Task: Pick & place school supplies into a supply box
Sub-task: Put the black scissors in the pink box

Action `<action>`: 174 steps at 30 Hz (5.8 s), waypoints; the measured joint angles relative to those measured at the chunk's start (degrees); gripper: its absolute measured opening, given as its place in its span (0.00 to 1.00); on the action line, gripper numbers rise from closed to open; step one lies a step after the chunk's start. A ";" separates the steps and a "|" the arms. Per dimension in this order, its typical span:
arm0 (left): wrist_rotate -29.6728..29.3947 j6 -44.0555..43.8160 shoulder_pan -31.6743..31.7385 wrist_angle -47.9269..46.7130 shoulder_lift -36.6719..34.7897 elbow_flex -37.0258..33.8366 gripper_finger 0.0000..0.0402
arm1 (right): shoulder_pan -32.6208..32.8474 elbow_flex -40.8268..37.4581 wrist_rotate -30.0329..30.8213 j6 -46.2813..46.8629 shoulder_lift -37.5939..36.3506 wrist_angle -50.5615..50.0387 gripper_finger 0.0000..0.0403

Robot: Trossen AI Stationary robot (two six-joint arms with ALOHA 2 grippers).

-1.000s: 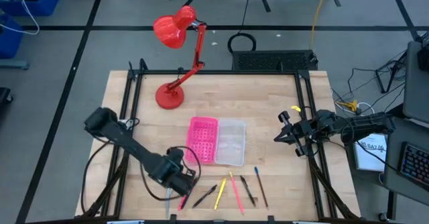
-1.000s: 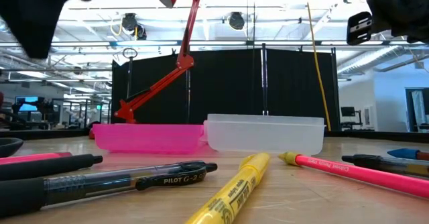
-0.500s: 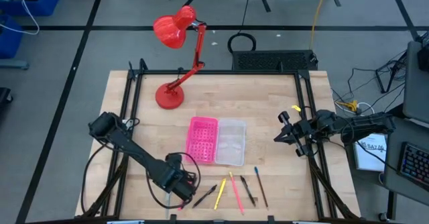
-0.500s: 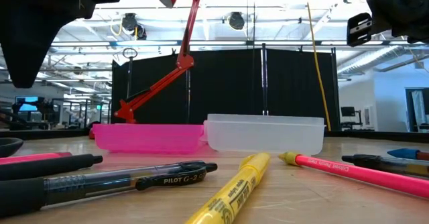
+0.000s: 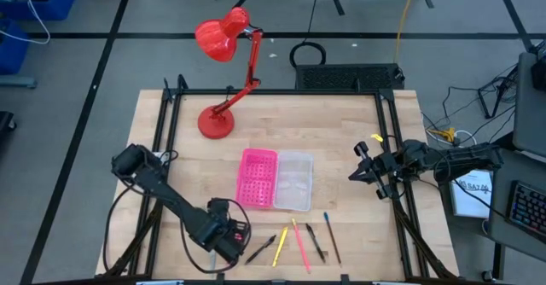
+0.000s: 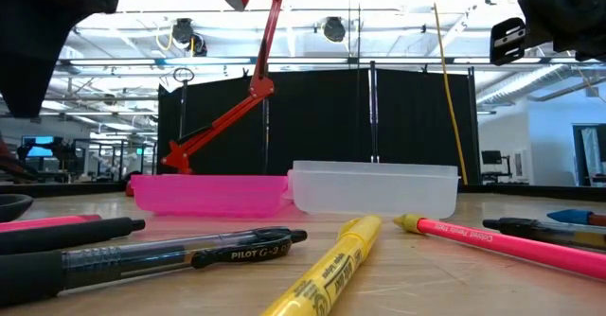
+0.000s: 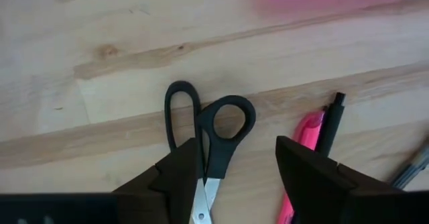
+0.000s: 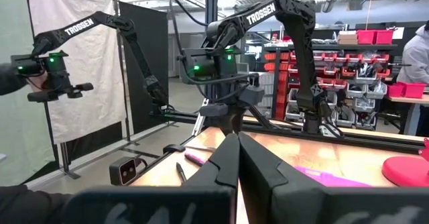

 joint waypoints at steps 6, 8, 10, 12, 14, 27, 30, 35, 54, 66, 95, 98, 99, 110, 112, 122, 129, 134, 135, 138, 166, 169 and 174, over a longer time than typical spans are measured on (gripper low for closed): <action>-1.23 -2.07 -1.25 2.09 -0.04 -2.78 0.48 | 0.00 0.00 0.00 0.02 0.00 0.00 0.00; -0.84 -1.52 -1.27 5.62 -0.04 -4.85 0.48 | -0.02 -0.02 0.00 0.02 0.00 0.00 0.00; -0.72 -1.03 -1.22 8.55 -0.04 -6.85 0.48 | -0.02 -0.02 0.00 0.02 0.00 0.00 0.00; -0.32 -0.39 -1.10 11.66 -0.04 -8.80 0.48 | -0.01 -0.01 0.00 0.01 0.00 0.00 0.00; 0.51 0.09 -1.00 14.11 -0.04 -10.57 0.48 | 0.00 -0.01 0.00 0.02 0.00 0.00 0.00; 3.80 0.61 -0.61 20.26 -0.42 -17.01 0.48 | -0.01 -0.01 0.01 0.00 0.00 0.00 0.00; 4.06 -0.09 0.10 20.62 -0.48 -18.04 0.48 | 0.00 -0.01 0.02 0.01 0.00 0.00 0.00; 3.67 -1.24 1.19 24.54 -0.81 -20.28 0.41 | -0.01 0.00 0.01 0.00 0.00 -0.01 0.00; 1.60 2.48 1.79 27.01 0.28 -20.75 0.15 | 0.00 0.00 0.02 0.00 0.02 -1.72 0.00; -8.80 4.50 1.86 24.88 -9.27 -20.42 0.15 | -0.02 0.00 0.11 0.00 0.02 -1.98 0.00; 1.74 50.56 34.76 43.12 -1.83 6.20 0.15 | -0.01 0.00 0.28 -1.95 0.24 -5.78 0.00; 3.85 50.49 36.64 33.85 4.13 15.03 0.15 | -0.02 0.00 0.28 -1.95 0.37 -5.62 0.00; 5.14 50.16 37.20 30.24 6.18 17.33 0.15 | 0.00 0.00 0.28 -1.95 0.39 -5.73 0.00; 9.48 47.28 39.31 24.74 19.83 30.03 0.15 | 0.00 0.00 0.28 -1.95 0.42 -4.16 0.00; 9.83 45.80 39.68 24.50 20.42 30.07 0.15 | 0.00 0.00 0.28 -1.94 0.42 -4.20 0.00; 7.48 43.38 41.01 22.28 20.48 30.07 0.15 | -0.02 0.00 0.07 -1.93 0.42 -4.22 0.00; 8.43 41.98 40.96 18.98 22.92 29.48 0.15 | 0.00 0.00 0.07 -1.93 0.39 -4.21 0.00; 8.11 41.38 40.96 18.33 24.69 29.55 0.15 | 0.00 0.00 0.04 -1.93 0.42 -4.19 0.00; 8.18 41.37 40.96 18.57 25.05 29.55 0.15 | -0.02 0.00 0.04 -1.93 0.42 -4.13 0.00; 8.19 41.88 40.96 19.62 25.74 29.57 0.15 | -0.01 0.00 0.04 -1.93 0.42 -4.23 0.00; 9.66 52.11 40.73 18.08 24.11 30.16 0.41 | -0.02 0.00 0.00 0.04 0.61 -4.28 0.00; 9.73 54.33 40.00 16.66 23.57 30.12 0.36 | -0.01 0.00 0.00 0.04 0.61 -4.26 0.00; 8.60 56.26 39.30 13.58 21.34 30.26 0.32 | 0.00 0.00 0.02 0.01 0.68 -4.21 0.00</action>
